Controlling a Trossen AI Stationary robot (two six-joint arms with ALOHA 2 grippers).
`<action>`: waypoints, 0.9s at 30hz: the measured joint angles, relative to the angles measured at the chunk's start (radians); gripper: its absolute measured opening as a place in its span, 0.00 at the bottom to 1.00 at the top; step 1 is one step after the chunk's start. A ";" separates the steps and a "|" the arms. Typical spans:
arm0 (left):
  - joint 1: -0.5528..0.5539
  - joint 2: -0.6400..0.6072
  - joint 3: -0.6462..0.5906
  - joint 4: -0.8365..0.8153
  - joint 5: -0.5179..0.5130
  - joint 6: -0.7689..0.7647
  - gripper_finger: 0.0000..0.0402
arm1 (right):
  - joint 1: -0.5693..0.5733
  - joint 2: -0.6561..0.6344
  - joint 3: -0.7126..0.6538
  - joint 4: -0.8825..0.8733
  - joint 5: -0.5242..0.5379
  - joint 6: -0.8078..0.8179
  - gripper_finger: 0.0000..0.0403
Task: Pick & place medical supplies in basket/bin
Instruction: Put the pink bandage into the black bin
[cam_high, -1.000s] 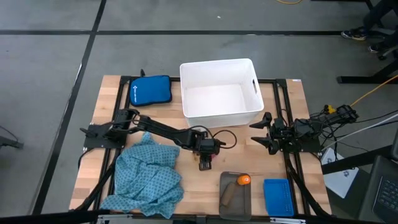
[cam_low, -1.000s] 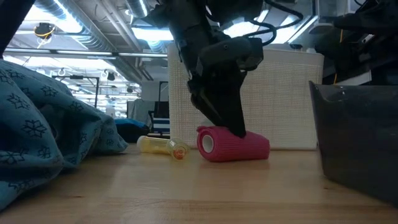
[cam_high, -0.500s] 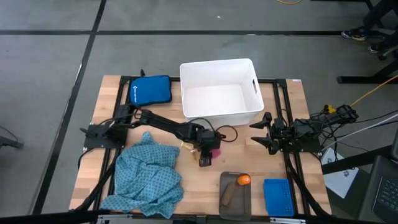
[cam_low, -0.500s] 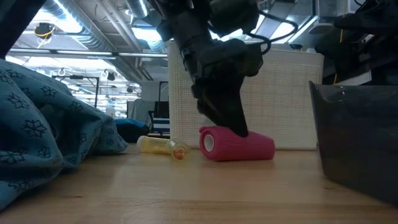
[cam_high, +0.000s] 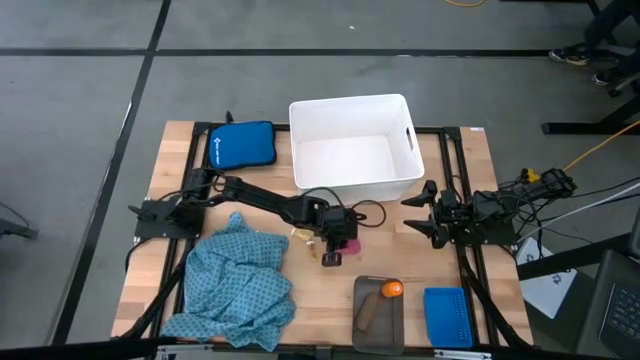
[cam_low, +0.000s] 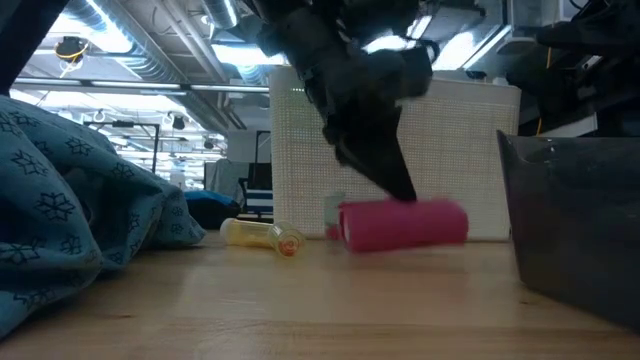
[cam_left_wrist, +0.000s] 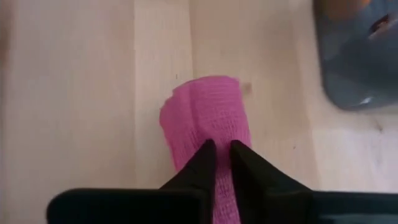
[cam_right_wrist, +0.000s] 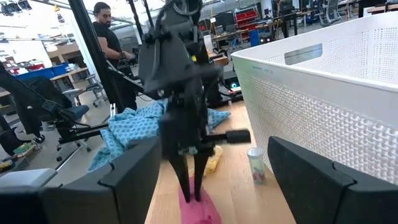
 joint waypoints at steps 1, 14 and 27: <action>0.000 -0.013 0.000 0.005 0.000 0.009 0.06 | 0.000 0.000 0.000 0.000 0.000 0.000 0.74; 0.000 -0.103 0.003 0.034 0.019 0.116 0.00 | 0.000 0.000 0.000 -0.008 0.000 0.000 0.74; -0.005 -0.085 0.005 0.002 -0.139 0.036 0.26 | 0.000 0.000 0.000 -0.008 0.000 0.001 0.74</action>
